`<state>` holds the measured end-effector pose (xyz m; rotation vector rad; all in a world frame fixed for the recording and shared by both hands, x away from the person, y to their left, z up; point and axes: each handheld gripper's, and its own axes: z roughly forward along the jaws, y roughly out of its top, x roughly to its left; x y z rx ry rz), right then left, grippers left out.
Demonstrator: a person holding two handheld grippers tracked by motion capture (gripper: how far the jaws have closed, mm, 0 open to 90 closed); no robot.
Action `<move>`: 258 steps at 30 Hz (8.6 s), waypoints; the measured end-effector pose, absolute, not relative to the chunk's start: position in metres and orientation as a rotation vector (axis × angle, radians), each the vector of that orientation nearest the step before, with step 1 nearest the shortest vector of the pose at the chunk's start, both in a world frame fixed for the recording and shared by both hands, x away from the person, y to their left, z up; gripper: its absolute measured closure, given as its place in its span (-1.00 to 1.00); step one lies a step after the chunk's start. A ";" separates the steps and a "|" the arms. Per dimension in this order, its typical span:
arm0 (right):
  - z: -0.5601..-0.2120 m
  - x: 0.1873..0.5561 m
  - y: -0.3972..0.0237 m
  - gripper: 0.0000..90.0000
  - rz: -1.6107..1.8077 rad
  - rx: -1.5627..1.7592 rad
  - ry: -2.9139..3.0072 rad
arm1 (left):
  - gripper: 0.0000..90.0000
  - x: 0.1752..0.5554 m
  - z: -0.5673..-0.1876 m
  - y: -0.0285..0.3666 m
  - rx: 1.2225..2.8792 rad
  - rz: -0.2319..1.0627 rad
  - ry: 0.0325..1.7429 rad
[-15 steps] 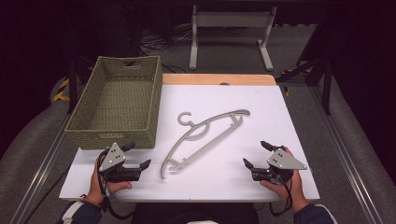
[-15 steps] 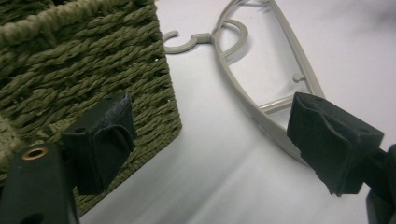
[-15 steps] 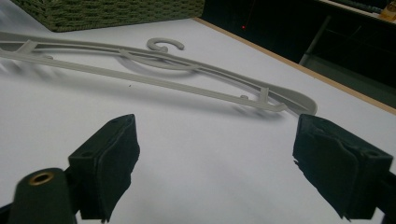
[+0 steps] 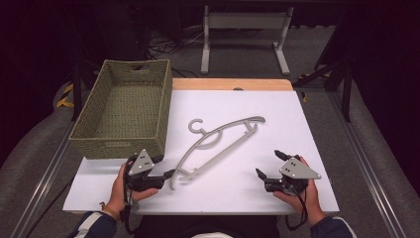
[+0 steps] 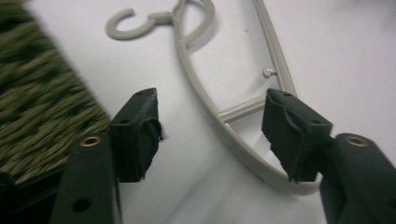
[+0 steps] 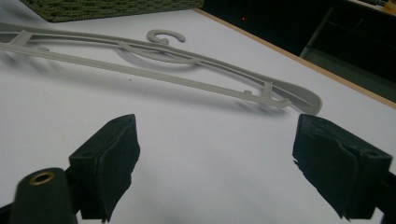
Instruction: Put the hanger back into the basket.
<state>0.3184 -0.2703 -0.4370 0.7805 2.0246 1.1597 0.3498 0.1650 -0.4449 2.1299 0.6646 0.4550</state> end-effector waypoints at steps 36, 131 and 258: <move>-0.440 0.317 -0.263 -0.67 1.129 0.749 2.158 | 0.82 0.397 -0.442 0.115 2.472 0.260 0.842; -0.430 0.317 -0.296 -0.70 1.187 0.865 1.826 | 0.81 0.403 -0.289 0.180 1.939 0.707 0.851; -0.434 0.315 -0.279 -0.67 1.134 0.825 1.895 | -0.81 0.424 -0.320 0.225 1.752 0.818 0.667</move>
